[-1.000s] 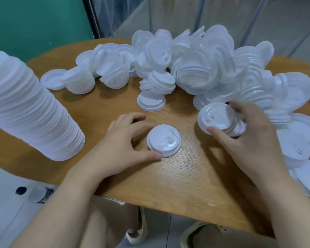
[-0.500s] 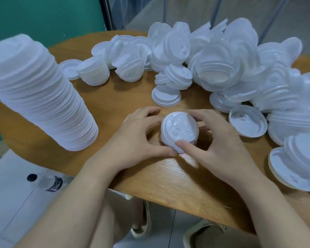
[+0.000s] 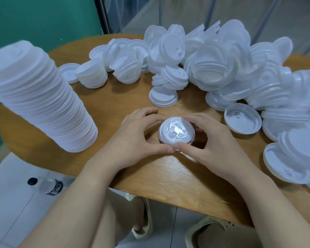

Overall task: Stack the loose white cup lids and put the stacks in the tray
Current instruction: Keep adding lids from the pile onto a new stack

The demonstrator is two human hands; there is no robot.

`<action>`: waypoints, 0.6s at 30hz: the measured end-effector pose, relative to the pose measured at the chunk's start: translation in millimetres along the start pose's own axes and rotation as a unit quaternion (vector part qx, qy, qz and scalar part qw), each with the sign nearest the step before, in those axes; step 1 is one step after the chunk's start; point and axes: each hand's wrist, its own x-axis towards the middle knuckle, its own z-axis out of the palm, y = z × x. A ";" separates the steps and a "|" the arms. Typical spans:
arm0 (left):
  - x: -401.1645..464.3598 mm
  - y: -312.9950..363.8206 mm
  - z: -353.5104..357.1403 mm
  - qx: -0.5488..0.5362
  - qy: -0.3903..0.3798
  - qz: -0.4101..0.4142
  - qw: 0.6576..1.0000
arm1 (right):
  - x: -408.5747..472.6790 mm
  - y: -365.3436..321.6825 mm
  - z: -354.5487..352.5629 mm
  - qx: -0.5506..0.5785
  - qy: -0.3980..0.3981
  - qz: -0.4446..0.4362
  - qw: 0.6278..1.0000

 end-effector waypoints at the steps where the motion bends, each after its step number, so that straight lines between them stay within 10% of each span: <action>1: 0.4 -0.1 0.5 0.001 0.002 0.000 1.000 | -1.3 0.6 -0.3 -0.002 -0.003 0.003 1.000; 9: 1.3 1.7 2.3 0.002 0.006 0.007 1.000 | -17.3 9.9 -46.9 -0.212 0.203 0.004 0.956; 13: 2.2 5.5 4.6 0.020 0.011 0.023 0.999 | -21.0 23.4 -57.8 -0.294 0.104 0.159 0.937; 18: 3.4 11.5 11.9 0.027 0.020 0.055 0.998 | -19.0 26.5 -47.4 -0.267 0.110 0.141 0.947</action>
